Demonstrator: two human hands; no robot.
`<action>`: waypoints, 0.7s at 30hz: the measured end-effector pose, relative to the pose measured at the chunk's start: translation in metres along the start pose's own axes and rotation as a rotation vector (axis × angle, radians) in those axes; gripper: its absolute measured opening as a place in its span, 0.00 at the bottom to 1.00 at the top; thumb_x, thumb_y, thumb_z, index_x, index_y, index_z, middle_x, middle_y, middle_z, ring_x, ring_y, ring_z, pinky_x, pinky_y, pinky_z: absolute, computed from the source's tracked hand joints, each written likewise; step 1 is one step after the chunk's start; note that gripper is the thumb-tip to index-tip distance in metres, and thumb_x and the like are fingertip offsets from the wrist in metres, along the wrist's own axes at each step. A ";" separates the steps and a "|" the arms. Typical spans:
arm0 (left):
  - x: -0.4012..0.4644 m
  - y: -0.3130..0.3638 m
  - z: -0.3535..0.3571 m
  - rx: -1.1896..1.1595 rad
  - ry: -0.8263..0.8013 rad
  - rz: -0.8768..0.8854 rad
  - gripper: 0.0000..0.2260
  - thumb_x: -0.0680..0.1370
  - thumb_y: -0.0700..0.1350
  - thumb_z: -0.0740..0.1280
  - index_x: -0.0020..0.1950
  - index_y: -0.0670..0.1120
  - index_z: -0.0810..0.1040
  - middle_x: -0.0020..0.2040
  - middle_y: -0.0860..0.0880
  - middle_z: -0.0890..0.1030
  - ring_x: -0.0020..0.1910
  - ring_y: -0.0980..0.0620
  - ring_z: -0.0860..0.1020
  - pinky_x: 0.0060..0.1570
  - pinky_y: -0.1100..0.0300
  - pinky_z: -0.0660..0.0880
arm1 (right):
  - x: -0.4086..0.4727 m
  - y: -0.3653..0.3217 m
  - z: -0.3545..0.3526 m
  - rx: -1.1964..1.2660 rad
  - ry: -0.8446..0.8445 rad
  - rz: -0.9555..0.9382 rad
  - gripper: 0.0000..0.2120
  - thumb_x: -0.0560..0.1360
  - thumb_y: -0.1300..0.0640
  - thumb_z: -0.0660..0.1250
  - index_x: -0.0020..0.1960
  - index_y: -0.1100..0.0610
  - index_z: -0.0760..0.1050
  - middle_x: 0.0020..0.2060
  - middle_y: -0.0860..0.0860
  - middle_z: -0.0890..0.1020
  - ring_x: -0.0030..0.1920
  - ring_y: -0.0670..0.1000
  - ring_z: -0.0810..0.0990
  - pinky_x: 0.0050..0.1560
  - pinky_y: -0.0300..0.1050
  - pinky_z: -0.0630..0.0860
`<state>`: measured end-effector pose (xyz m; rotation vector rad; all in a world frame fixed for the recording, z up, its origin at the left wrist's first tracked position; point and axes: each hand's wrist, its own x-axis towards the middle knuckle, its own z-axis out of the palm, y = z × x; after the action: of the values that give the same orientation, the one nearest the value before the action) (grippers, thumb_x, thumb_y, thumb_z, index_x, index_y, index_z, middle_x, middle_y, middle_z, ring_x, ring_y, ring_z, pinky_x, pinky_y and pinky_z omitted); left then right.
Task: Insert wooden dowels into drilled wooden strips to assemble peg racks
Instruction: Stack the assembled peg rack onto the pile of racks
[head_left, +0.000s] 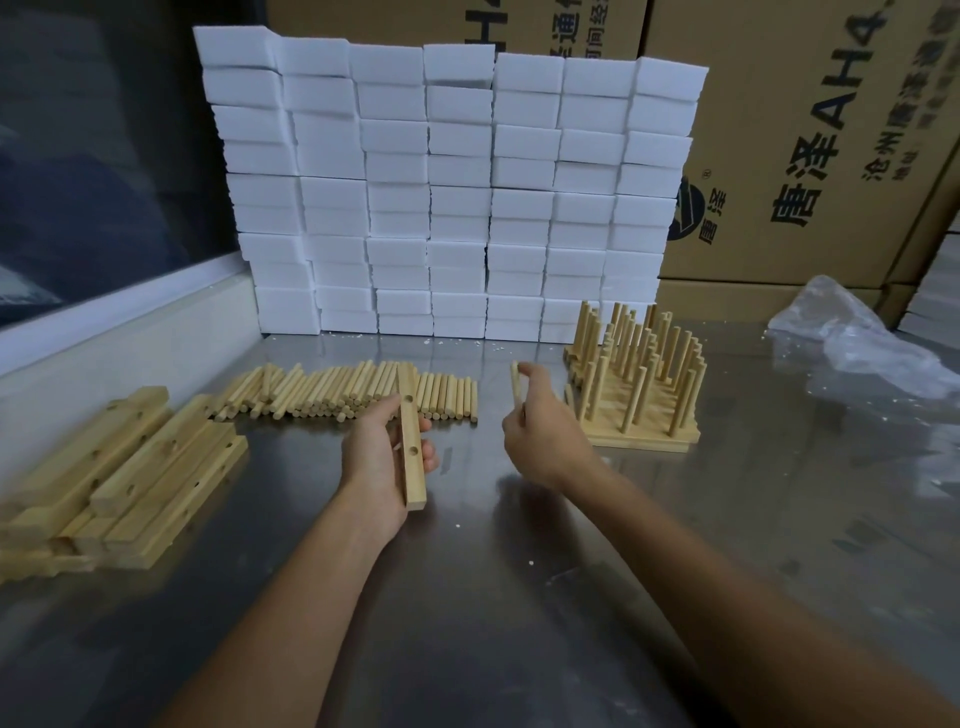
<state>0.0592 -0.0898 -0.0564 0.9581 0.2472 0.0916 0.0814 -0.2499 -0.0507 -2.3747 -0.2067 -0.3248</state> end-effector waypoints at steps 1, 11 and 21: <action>0.000 0.000 0.000 0.005 -0.001 0.002 0.13 0.81 0.47 0.62 0.42 0.40 0.74 0.34 0.45 0.74 0.22 0.51 0.69 0.21 0.64 0.68 | -0.005 -0.001 -0.002 0.022 0.007 -0.027 0.28 0.80 0.63 0.57 0.77 0.56 0.51 0.38 0.56 0.80 0.40 0.57 0.81 0.37 0.52 0.76; 0.003 -0.003 -0.001 0.048 -0.014 0.030 0.10 0.80 0.46 0.64 0.48 0.39 0.75 0.35 0.44 0.75 0.23 0.50 0.69 0.21 0.63 0.69 | -0.030 0.006 -0.005 0.105 0.258 -0.254 0.10 0.82 0.39 0.53 0.54 0.43 0.66 0.24 0.45 0.70 0.26 0.45 0.68 0.29 0.44 0.63; 0.007 -0.008 -0.003 0.096 -0.042 0.089 0.10 0.80 0.47 0.65 0.56 0.42 0.78 0.33 0.47 0.78 0.24 0.51 0.72 0.23 0.61 0.71 | -0.039 0.000 -0.005 0.012 0.391 -0.326 0.09 0.82 0.49 0.62 0.57 0.50 0.78 0.23 0.39 0.66 0.25 0.42 0.67 0.28 0.43 0.61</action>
<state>0.0655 -0.0908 -0.0652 1.0658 0.1712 0.1416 0.0437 -0.2556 -0.0585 -2.2085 -0.4075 -0.9271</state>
